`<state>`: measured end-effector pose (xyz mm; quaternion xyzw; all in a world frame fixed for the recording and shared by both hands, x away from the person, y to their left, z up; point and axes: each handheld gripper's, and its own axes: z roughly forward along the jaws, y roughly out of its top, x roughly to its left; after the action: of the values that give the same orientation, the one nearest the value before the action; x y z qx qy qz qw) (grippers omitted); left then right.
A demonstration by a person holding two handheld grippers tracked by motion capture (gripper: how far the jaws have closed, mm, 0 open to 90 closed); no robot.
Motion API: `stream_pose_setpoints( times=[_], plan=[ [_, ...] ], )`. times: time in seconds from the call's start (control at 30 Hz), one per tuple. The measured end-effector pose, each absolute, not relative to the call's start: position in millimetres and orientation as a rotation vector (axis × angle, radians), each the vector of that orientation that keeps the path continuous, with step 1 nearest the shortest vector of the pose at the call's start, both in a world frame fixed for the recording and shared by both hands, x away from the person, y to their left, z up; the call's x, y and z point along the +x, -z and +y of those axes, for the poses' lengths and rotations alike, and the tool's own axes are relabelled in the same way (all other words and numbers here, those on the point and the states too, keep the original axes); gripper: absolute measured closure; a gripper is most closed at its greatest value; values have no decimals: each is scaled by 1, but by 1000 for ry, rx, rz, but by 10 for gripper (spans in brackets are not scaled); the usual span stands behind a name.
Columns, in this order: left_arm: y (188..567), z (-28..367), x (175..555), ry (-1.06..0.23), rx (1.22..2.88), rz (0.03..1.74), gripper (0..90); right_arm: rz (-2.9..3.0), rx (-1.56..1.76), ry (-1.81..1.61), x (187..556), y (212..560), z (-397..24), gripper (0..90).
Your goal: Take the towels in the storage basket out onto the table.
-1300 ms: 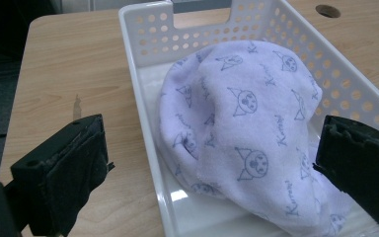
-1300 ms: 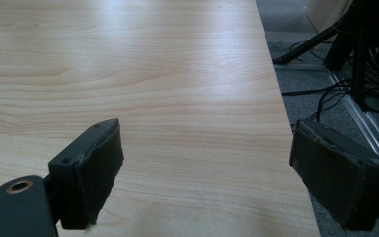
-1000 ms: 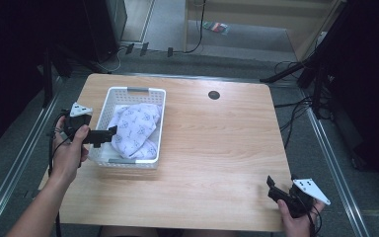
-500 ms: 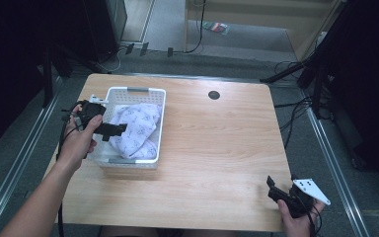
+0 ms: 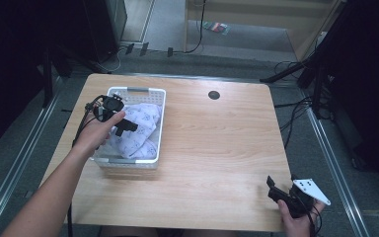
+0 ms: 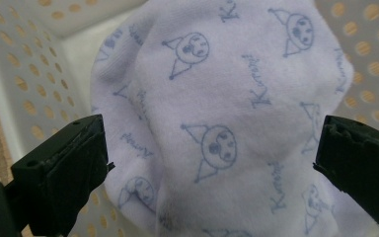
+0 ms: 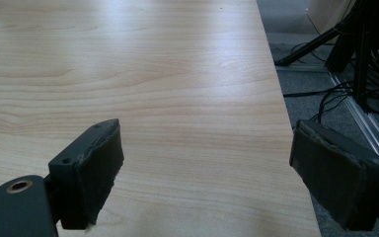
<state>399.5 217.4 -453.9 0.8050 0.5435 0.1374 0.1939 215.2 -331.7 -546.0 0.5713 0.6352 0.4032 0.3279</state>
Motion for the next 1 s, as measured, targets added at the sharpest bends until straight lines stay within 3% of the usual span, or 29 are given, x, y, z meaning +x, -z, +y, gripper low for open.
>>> stream_pose_setpoints(
  times=[0.6, 0.73, 1.0],
  plan=[
    [492, 211, 416, -182, 2351, 1588, 29, 1660, 1492, -1061, 215, 546, -332, 131],
    [497, 206, 413, -180, 2395, 1566, 139, 1660, 1492, -1060, 215, 546, -332, 131],
    [503, 202, 408, -205, 2398, 1573, 243, 1662, 1490, -1053, 215, 546, -331, 131]
  ],
)
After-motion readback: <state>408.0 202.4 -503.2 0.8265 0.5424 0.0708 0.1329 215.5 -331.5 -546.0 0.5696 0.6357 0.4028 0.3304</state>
